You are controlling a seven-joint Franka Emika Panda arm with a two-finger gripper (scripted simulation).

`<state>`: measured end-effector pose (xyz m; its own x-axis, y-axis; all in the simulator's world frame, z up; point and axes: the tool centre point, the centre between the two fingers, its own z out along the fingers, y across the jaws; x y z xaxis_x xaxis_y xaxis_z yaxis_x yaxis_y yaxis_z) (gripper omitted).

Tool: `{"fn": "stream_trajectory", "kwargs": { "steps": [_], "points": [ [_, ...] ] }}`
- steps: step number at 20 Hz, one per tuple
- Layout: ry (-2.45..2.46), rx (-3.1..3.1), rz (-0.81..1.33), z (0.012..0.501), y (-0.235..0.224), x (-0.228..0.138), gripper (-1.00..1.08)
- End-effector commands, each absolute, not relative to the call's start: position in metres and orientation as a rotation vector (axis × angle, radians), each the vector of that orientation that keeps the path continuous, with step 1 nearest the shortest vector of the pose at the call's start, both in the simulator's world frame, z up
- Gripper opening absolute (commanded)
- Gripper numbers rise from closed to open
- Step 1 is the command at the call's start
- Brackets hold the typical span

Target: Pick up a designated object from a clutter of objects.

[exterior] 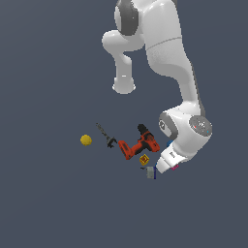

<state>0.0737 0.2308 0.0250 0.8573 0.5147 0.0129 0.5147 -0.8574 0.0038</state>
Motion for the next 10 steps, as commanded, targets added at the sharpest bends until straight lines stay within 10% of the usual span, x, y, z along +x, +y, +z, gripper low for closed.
{"fn": "stream_trajectory", "kwargs": {
  "steps": [1,3,4,10],
  "points": [
    [0.84,3.027,0.0,0.0123,0.2298,0.0693,1.0],
    [0.84,3.027,0.0,0.0119,0.2301,0.0698,1.0],
    [0.84,3.027,0.0,0.0119,0.2301,0.0698,-1.0],
    [0.84,3.027,0.0,0.0119,0.2301,0.0698,-1.0]
  ]
}}
